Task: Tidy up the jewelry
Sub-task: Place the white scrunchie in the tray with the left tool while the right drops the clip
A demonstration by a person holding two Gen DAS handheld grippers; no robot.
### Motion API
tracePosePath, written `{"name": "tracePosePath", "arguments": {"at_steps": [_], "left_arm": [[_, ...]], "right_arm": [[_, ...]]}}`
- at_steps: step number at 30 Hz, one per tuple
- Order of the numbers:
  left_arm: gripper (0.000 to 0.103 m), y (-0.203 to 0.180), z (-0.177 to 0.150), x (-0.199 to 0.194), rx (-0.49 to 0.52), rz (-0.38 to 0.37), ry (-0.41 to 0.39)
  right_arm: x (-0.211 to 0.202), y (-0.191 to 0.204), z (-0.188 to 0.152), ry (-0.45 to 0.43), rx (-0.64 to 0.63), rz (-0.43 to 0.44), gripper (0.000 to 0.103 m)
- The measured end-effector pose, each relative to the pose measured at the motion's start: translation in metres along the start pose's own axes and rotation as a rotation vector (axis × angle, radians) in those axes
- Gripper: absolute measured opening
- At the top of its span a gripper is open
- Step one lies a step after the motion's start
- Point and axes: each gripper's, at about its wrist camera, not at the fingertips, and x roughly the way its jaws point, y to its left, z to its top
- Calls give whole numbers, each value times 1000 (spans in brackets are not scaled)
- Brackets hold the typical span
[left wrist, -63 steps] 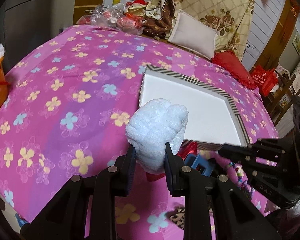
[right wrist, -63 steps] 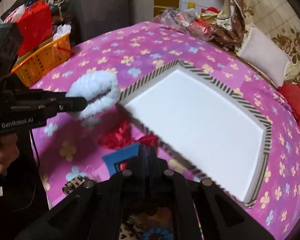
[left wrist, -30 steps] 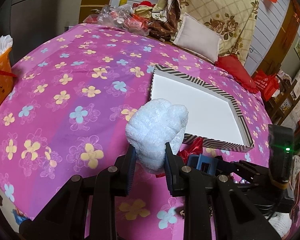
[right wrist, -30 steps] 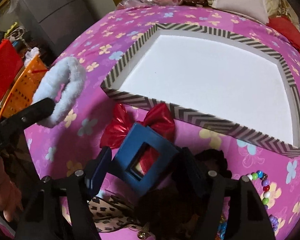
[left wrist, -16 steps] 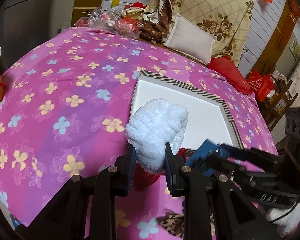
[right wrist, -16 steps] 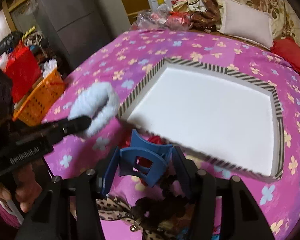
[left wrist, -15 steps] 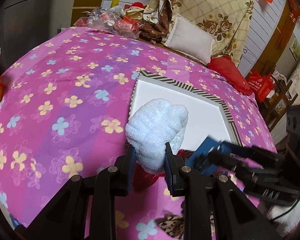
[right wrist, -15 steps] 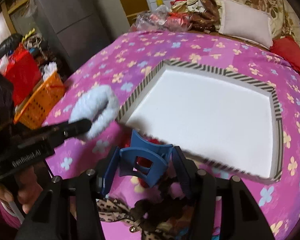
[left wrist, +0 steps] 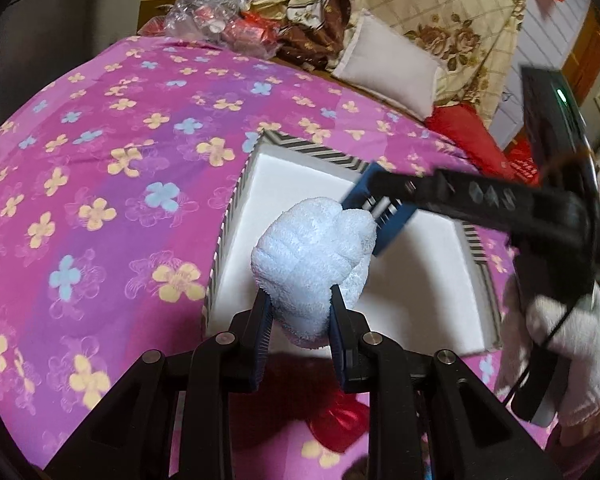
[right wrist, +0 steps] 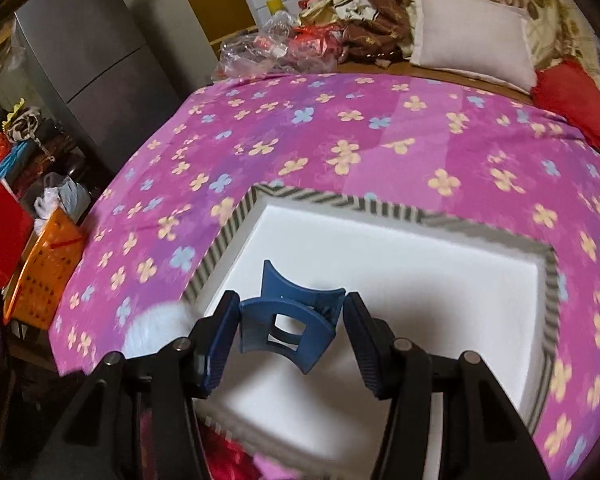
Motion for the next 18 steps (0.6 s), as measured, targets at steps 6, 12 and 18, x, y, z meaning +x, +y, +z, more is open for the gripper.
{"name": "tracePosePath", "arguments": {"at_steps": [6,12,18], "left_arm": [[22,7,-1,24,-13,77,24],[23,14,-2,41,-35,94,44],[28,13,-2,42,-39,107,22]], "right_arm": [[59,-1,34,74,22,39,54],[101,6,45,128,27,45,54],[111,-16,37,118,198,147,60]]}}
